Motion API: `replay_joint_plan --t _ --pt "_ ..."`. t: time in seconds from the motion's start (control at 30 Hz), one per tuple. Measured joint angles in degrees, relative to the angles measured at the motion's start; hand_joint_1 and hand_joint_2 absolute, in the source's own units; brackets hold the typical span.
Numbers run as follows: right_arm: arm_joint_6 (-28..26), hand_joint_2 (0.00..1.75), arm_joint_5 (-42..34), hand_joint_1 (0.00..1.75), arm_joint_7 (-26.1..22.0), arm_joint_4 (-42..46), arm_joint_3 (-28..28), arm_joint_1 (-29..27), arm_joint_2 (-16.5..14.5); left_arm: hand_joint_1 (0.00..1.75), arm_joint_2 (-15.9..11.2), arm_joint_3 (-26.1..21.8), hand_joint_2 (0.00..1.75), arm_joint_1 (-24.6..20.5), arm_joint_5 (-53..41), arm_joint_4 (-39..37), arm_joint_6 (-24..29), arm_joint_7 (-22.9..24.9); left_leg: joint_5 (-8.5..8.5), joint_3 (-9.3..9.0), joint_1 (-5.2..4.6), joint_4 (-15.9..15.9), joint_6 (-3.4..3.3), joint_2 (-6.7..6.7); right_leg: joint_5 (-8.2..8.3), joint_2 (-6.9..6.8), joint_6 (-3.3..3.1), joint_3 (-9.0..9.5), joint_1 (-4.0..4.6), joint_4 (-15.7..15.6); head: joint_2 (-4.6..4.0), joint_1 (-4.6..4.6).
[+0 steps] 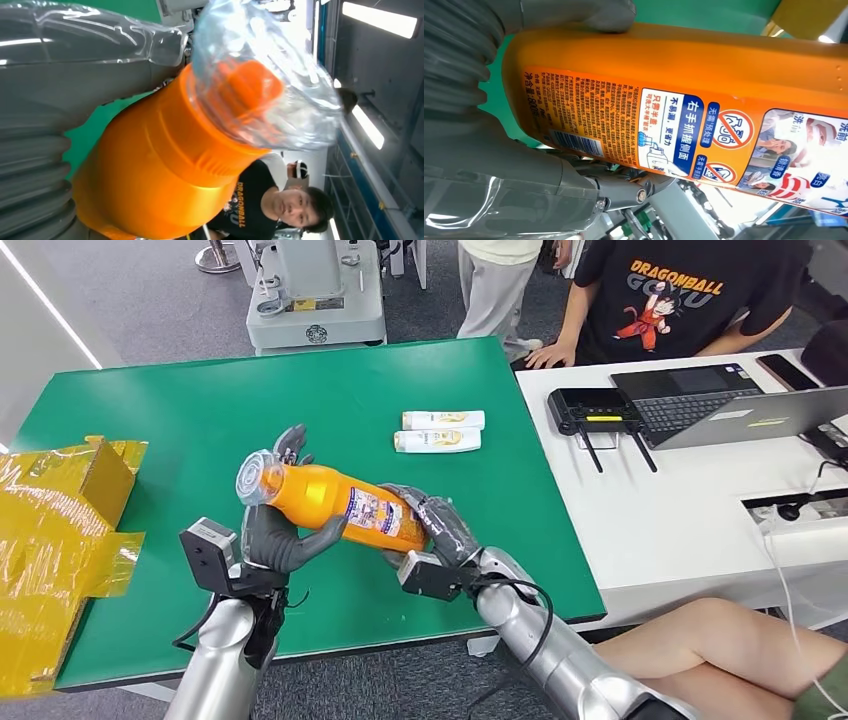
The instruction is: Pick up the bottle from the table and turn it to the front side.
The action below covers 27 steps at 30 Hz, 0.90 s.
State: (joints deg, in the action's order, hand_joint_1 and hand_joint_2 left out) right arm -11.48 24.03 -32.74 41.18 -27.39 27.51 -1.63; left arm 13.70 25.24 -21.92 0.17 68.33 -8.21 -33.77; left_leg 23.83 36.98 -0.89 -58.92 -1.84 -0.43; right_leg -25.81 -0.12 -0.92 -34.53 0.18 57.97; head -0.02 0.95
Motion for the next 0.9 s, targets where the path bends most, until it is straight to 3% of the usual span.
replay_joint_plan --t 0.37,0.6,0.9 --pt "-0.4 1.75 -2.2 1.75 -0.8 -3.5 0.0 5.0 -4.6 0.00 1.4 0.2 1.75 -1.8 1.4 -2.1 0.1 -0.1 0.00 0.00 0.00 0.0 0.00 0.01 0.00 0.01 -0.01 -0.01 0.00 0.0 0.00 0.01" --pt "-0.2 1.75 -1.8 1.75 0.5 -4.9 0.0 5.5 -8.0 0.00 1.5 0.0 1.75 -2.4 2.0 -3.5 1.2 -0.7 0.00 0.00 0.01 0.0 0.00 0.00 -0.01 0.01 -0.01 -0.01 0.00 0.0 0.00 0.00" --pt "0.1 1.75 -1.8 1.75 0.9 -7.7 0.6 5.2 -9.6 0.00 1.5 -0.2 1.75 -2.3 2.0 -4.1 2.1 -1.0 0.00 0.01 0.00 0.0 0.00 0.00 0.00 0.01 -0.01 -0.01 0.00 0.0 0.00 0.01"
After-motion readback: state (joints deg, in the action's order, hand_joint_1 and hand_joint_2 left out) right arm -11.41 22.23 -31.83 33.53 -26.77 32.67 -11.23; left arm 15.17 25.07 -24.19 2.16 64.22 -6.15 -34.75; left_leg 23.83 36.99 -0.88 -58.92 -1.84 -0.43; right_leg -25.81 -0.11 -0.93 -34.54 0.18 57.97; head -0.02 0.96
